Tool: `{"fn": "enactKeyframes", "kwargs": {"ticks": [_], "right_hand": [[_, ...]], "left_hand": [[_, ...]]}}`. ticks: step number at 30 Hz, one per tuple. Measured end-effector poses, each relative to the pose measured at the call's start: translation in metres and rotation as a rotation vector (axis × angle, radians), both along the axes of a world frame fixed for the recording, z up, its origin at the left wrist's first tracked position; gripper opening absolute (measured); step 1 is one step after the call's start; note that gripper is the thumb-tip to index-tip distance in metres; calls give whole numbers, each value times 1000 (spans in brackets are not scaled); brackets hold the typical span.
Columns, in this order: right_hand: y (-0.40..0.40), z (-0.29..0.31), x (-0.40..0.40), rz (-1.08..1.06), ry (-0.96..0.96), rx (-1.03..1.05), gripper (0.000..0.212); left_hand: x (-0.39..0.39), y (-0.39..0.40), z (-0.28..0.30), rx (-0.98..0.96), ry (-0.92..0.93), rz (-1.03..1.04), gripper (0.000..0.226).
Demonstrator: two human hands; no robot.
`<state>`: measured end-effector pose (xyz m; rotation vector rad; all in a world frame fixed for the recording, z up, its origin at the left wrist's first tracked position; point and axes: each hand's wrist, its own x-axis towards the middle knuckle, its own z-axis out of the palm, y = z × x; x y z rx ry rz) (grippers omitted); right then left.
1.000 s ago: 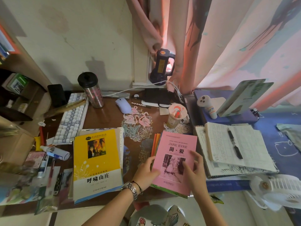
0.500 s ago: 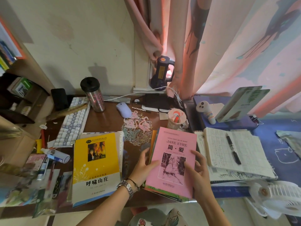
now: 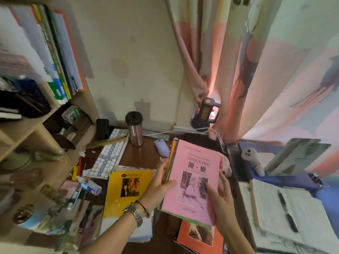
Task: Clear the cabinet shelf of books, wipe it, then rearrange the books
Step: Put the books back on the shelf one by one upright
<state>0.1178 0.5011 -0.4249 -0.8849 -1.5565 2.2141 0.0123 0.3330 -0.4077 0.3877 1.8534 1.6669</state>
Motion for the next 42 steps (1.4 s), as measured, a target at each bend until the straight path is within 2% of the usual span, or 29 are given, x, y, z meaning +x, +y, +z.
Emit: {"fn": "enactKeyframes", "kwargs": {"ticks": [4,15,24,29,32,38,42], "right_hand": [[-17,21,-34,69,58,-15,48],[-87,129,-136,340,328,-151,46],[-160,238,-200,516,686,-109,57],[-190,301,-231,615,795,6,55],[-209,340,-250,650,836,153,54],[-254,391,-275,615,973,596,74],[-283,415,-283,633,1042,688,83]], "left_hand": [[-16,-22,32,5,89,118,57],[-60,-96,163,-69,578,431,48],[-87,-168,258,54,799,677,56],[-91,-197,322,73,980,798,51],[-94,-211,357,62,1078,878,51],[-105,-236,414,-73,1293,1102,55],[-115,-249,441,-157,1394,1255,57]]}}
